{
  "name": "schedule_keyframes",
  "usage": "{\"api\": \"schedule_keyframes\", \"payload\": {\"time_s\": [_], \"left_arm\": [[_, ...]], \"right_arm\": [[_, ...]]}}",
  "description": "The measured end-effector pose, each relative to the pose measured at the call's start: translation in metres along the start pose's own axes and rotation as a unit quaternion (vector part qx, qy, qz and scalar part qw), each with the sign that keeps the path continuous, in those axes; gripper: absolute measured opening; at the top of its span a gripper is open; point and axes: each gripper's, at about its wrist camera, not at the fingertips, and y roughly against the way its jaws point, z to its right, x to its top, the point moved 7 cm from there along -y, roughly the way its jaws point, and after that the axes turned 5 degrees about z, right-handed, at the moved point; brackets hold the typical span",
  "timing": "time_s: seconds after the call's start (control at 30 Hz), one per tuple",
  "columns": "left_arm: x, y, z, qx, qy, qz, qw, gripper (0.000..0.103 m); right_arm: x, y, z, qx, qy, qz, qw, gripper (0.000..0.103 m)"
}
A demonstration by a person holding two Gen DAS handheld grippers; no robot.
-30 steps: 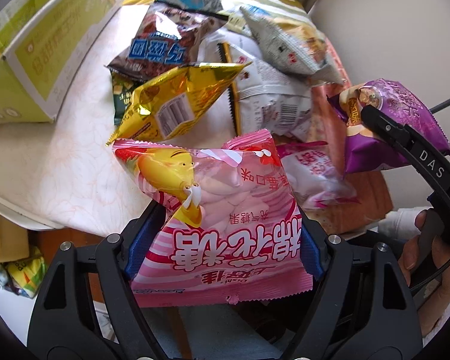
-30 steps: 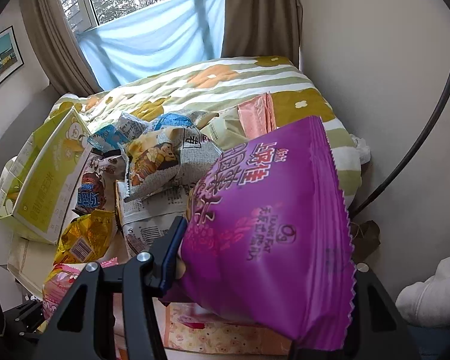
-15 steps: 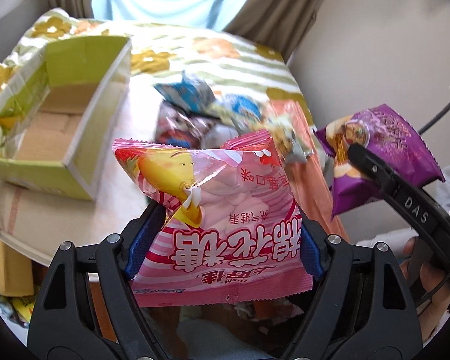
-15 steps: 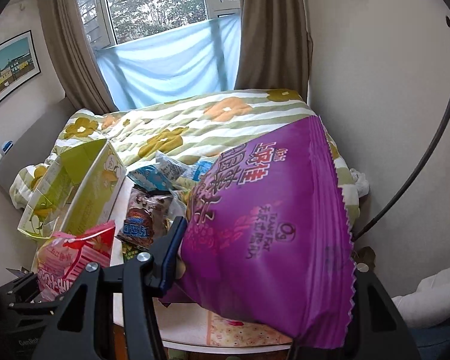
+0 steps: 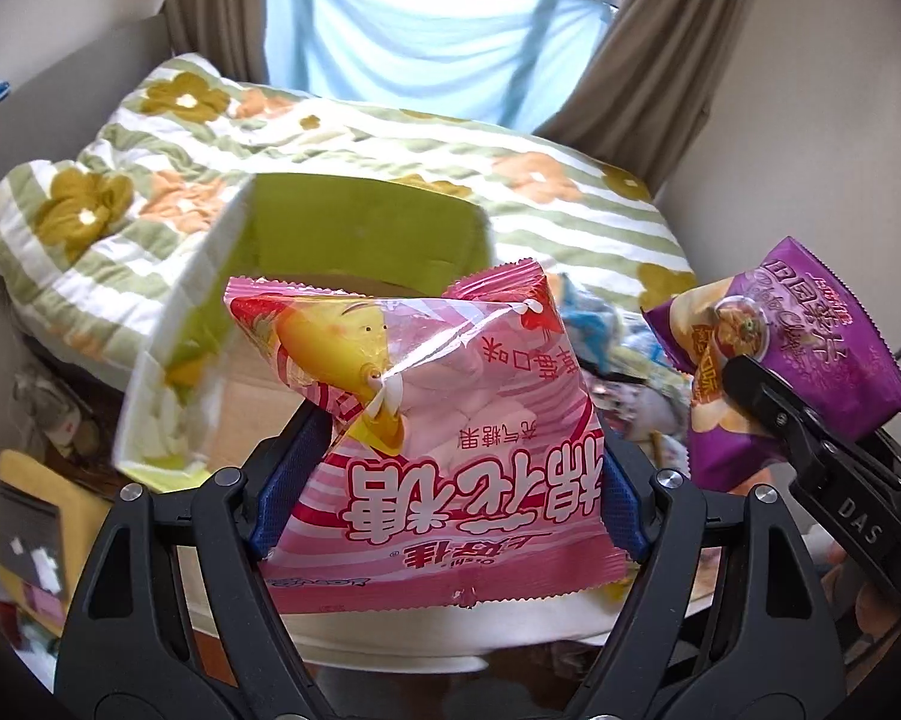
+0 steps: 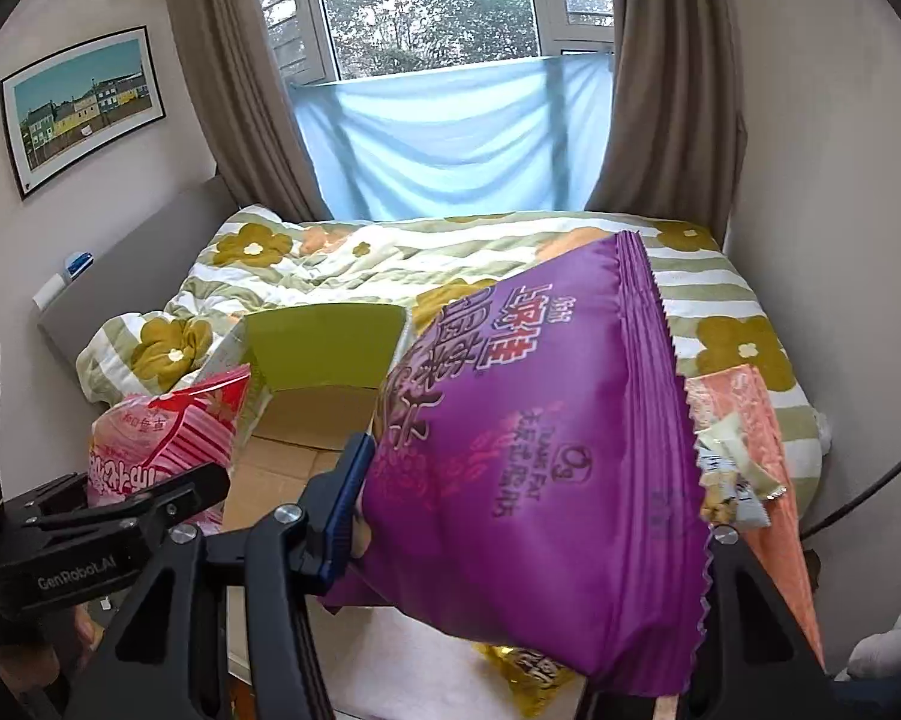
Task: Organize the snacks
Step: 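Carry both bags to the box and open the left tool over it, then lower the purple chip bag into the box and open the right tool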
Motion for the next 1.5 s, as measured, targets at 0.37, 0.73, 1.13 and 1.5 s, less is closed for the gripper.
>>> {"api": "schedule_keyframes", "payload": {"time_s": [0.37, 0.73, 1.13, 1.5], "left_arm": [[0.015, -0.045, -0.098, 0.021, -0.072, -0.055, 0.9957, 0.079], [0.006, -0.085, -0.095, 0.043, -0.148, -0.074, 0.9853, 0.093], [0.001, -0.066, -0.129, 0.057, -0.053, -0.066, 0.9948, 0.102], [0.001, -0.058, -0.140, 0.060, -0.022, -0.052, 0.9966, 0.102]], "right_arm": [[-0.009, -0.054, -0.081, -0.005, 0.004, -0.034, 0.999, 0.051], [-0.027, -0.090, -0.081, -0.014, 0.041, -0.079, 0.996, 0.051], [-0.032, -0.119, -0.097, 0.013, 0.112, -0.097, 0.989, 0.051], [-0.042, -0.132, -0.108, 0.021, 0.152, -0.082, 0.985, 0.098]]}}
